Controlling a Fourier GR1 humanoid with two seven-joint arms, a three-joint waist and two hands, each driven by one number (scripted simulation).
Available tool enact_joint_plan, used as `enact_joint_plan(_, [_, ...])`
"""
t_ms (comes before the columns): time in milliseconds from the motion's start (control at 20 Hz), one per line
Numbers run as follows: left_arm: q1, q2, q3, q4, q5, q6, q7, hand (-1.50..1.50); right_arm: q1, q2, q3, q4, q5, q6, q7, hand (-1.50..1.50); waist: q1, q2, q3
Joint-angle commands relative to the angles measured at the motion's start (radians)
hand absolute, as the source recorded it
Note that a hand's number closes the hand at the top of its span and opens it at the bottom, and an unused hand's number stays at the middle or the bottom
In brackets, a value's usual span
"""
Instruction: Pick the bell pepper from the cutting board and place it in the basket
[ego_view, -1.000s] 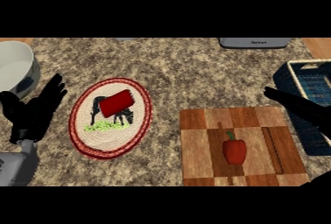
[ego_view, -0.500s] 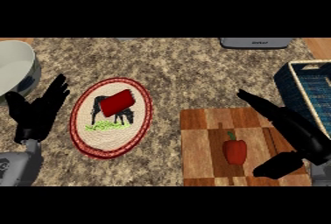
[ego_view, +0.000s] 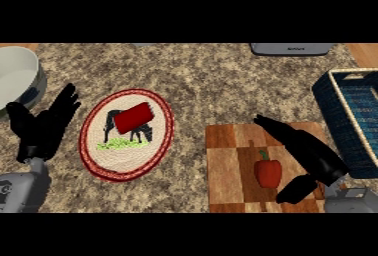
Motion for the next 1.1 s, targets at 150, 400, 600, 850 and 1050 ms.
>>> enact_joint_plan(150, [-0.027, -0.06, 0.025, 0.042, -0.063, 0.001, -0.038, 0.0, -0.012, 0.003, -0.057, 0.089, 0.062, 0.006, -0.116, -1.5, -0.003, 0.0, 0.0])
enact_joint_plan(400, [0.019, -0.064, 0.047, 0.001, -0.079, -0.03, -0.017, 0.0, 0.028, 0.006, -0.095, 0.023, 0.047, 0.07, -0.133, -1.5, -0.003, -0.001, 0.0])
enact_joint_plan(600, [0.029, -0.055, 0.073, 0.055, -0.071, -0.07, -0.069, 0.0, 0.087, -0.036, -0.123, 0.014, 0.009, 0.109, -0.227, -1.5, -0.005, -0.001, 0.0])
enact_joint_plan(850, [0.023, -0.093, 0.068, -0.04, -0.093, -0.042, 0.0, 0.0, 0.059, 0.014, -0.091, 0.063, 0.083, 0.088, -0.253, -1.5, -0.001, -0.001, 0.0])
enact_joint_plan(1050, [-0.046, -0.062, 0.098, 0.025, -0.086, -0.075, 0.027, 0.0, 0.118, 0.037, -0.051, 0.001, 0.177, 0.035, -0.199, -1.5, -0.005, -0.001, 0.0])
